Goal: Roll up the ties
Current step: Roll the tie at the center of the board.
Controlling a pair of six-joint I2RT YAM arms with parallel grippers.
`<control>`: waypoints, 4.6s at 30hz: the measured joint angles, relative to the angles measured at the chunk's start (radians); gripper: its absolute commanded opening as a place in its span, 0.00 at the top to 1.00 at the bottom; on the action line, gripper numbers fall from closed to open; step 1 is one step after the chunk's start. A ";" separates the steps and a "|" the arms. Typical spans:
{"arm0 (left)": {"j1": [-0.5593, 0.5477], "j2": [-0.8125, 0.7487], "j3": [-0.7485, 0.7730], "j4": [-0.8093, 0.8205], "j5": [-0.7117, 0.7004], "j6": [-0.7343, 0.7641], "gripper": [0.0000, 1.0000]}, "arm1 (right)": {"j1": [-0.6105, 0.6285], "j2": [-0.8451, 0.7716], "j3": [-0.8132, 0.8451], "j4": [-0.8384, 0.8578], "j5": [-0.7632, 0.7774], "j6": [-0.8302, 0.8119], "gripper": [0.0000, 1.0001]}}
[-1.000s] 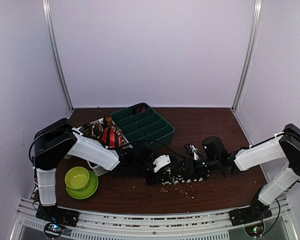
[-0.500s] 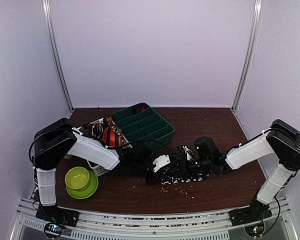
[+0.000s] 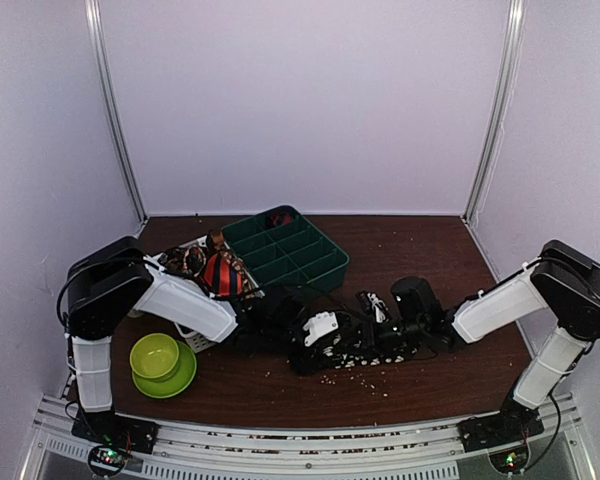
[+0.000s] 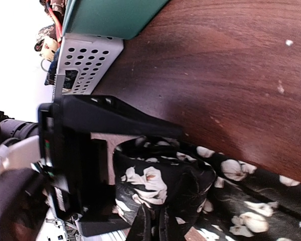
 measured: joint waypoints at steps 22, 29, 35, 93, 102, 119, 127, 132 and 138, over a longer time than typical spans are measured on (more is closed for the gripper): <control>-0.018 0.055 -0.139 0.459 0.018 -0.029 0.22 | -0.111 -0.004 -0.070 -0.064 -0.004 -0.105 1.00; -0.020 0.112 -0.085 0.509 0.030 -0.075 0.27 | -0.111 -0.006 -0.068 -0.073 -0.002 -0.114 1.00; -0.027 0.145 -0.059 0.534 0.034 -0.093 0.54 | -0.111 -0.006 -0.066 -0.079 -0.002 -0.116 1.00; -0.029 0.045 -0.002 0.264 0.046 -0.123 0.27 | -0.194 -0.076 -0.039 -0.211 0.018 -0.263 1.00; -0.031 0.124 0.009 0.421 0.034 -0.271 0.26 | -0.197 -0.057 -0.059 -0.159 0.017 -0.262 1.00; -0.035 0.214 0.083 0.447 0.062 -0.308 0.74 | -0.204 -0.139 -0.071 -0.235 0.025 -0.242 0.64; -0.037 0.150 0.080 0.285 0.050 -0.137 0.73 | -0.200 -0.188 -0.049 -0.300 -0.047 -0.187 0.50; -0.037 0.138 0.086 0.241 0.050 -0.083 0.72 | -0.170 -0.193 -0.024 -0.301 -0.081 -0.152 0.52; -0.037 0.138 0.087 0.236 0.051 -0.058 0.71 | -0.148 -0.154 0.004 -0.290 -0.092 -0.138 0.68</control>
